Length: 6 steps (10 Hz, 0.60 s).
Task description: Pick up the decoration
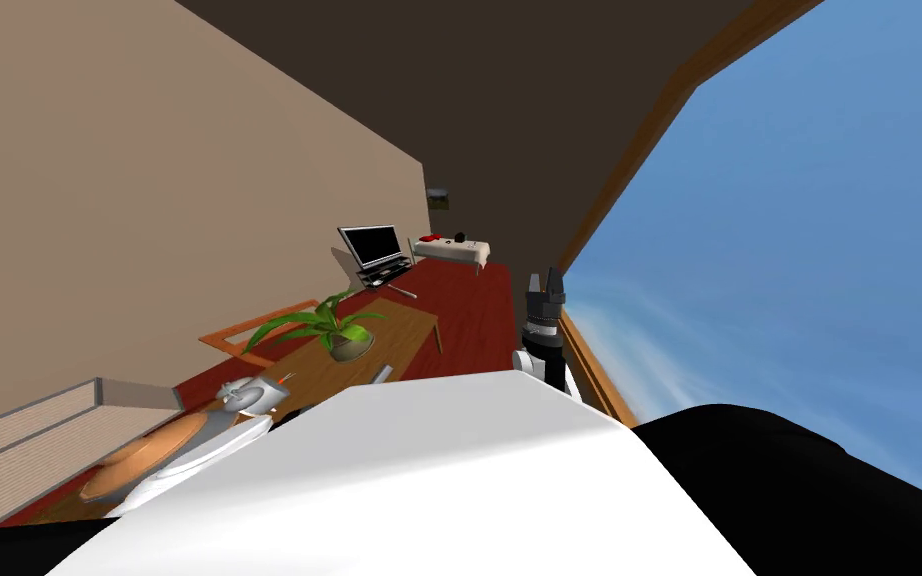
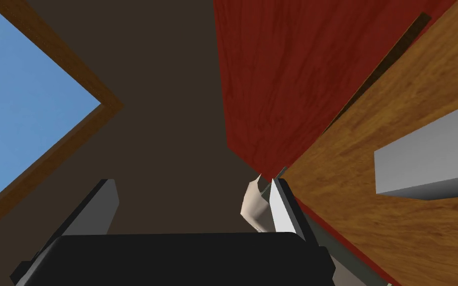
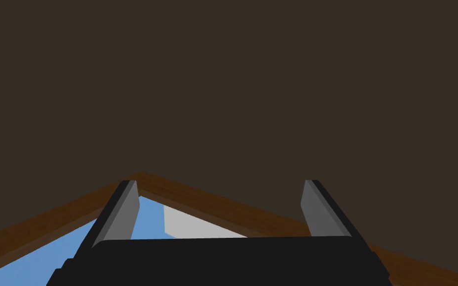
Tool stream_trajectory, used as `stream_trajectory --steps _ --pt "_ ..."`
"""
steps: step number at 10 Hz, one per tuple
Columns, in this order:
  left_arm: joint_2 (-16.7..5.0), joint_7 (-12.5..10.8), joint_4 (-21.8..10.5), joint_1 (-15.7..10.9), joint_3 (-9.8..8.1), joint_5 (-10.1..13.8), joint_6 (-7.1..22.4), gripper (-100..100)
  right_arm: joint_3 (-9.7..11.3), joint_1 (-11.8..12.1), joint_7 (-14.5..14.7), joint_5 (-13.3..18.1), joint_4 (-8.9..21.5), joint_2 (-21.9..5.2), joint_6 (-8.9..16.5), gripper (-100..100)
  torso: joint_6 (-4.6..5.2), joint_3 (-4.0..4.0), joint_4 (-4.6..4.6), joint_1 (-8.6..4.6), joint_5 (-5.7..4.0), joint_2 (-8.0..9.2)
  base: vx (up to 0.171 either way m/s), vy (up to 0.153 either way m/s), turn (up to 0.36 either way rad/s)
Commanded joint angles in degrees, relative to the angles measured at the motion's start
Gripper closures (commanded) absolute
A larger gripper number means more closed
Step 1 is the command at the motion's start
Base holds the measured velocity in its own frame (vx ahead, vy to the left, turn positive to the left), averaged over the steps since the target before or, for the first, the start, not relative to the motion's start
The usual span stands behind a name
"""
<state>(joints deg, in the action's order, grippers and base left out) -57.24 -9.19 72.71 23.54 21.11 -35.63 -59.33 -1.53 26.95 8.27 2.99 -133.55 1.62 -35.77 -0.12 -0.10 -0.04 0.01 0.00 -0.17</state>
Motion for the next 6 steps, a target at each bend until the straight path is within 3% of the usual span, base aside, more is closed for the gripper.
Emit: stream_trajectory --steps 1,2,3,4,6 --pt "-1.6 -1.5 -2.9 -0.5 1.35 -2.2 -0.7 -100 0.0 0.0 0.0 0.0 0.0 0.0 0.0 0 0.00 0.00 0.00 0.00 0.00 0.00 0.030 0.039 -0.346" --pt "-2.9 -2.7 -6.1 -1.1 2.48 -4.1 -1.5 -100 0.0 0.0 0.0 0.0 0.0 0.0 0.0 0 0.07 -0.02 0.00 0.05 0.01 -0.04 0.055 0.057 -0.437" --pt "-4.0 -3.8 -8.0 -1.6 3.61 -5.7 -2.1 -100 0.0 0.0 0.0 0.0 0.0 0.0 0.0 0 0.04 -0.05 -0.02 0.12 0.01 -0.10 0.045 0.075 -0.418" --pt "-4.0 -3.8 -8.7 -1.6 3.61 -5.9 -2.1 -100 0.0 0.0 0.0 0.0 0.0 0.0 0.0 0 0.06 -0.06 -0.02 0.18 0.03 -0.11 0.023 0.069 -0.179" --pt "-5.5 -6.0 -12.8 -2.6 5.90 -9.3 -3.0 -100 0.0 0.0 0.0 0.0 0.0 0.0 0.0 0 0.04 -0.03 -0.01 0.10 0.02 -0.06 0.029 0.053 -0.379"
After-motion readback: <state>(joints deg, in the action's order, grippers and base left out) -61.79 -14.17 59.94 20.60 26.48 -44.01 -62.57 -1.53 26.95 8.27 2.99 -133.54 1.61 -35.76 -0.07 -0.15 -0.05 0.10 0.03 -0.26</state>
